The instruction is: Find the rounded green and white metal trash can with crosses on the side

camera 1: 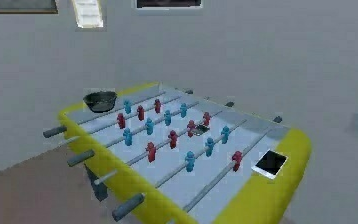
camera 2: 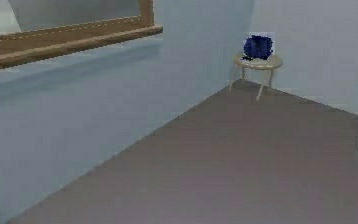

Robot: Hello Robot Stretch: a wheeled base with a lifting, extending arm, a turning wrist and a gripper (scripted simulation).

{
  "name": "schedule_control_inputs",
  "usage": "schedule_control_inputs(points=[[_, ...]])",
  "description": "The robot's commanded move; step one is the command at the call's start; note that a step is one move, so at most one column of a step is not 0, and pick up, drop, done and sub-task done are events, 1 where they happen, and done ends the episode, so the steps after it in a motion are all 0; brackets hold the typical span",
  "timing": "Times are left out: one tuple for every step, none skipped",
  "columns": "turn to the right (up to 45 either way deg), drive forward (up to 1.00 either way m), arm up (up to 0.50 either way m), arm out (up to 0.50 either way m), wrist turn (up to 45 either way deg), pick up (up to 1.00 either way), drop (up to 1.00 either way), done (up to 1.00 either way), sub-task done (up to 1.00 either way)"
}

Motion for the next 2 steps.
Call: schedule_control_inputs(points=[[45.0,0.00,0.00,0.00,0.0,0.00,0.00,0.00,0.00],[45.0,0.00,0.00,0.00,0.0,0.00,0.00,0.00,0.00]])
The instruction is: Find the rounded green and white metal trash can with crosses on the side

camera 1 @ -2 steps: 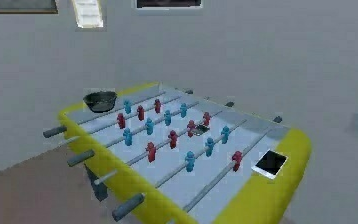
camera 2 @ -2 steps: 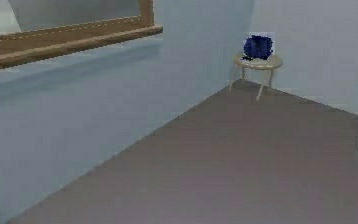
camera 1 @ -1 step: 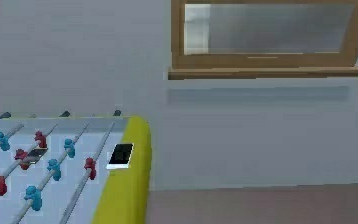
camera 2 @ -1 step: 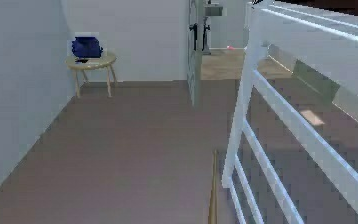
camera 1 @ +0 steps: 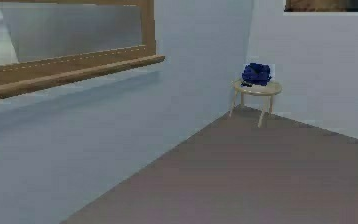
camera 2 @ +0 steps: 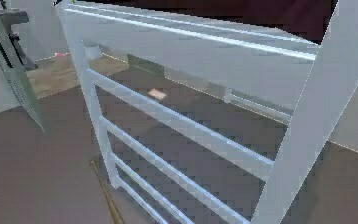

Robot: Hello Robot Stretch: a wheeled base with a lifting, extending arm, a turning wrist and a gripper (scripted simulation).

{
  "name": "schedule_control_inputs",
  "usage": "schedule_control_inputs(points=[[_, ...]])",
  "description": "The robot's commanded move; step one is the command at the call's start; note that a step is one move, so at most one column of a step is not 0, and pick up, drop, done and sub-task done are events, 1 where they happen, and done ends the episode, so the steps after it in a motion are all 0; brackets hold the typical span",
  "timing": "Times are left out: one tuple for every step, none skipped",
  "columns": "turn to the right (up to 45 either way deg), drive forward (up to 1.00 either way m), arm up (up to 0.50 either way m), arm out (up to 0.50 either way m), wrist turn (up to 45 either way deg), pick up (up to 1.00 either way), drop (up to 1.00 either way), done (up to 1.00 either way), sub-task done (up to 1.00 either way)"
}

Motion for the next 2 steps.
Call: schedule_control_inputs(points=[[27.0,0.00,0.00,0.00,0.0,0.00,0.00,0.00,0.00],[3.0,0.00,0.00,0.00,0.0,0.00,0.00,0.00,0.00]])
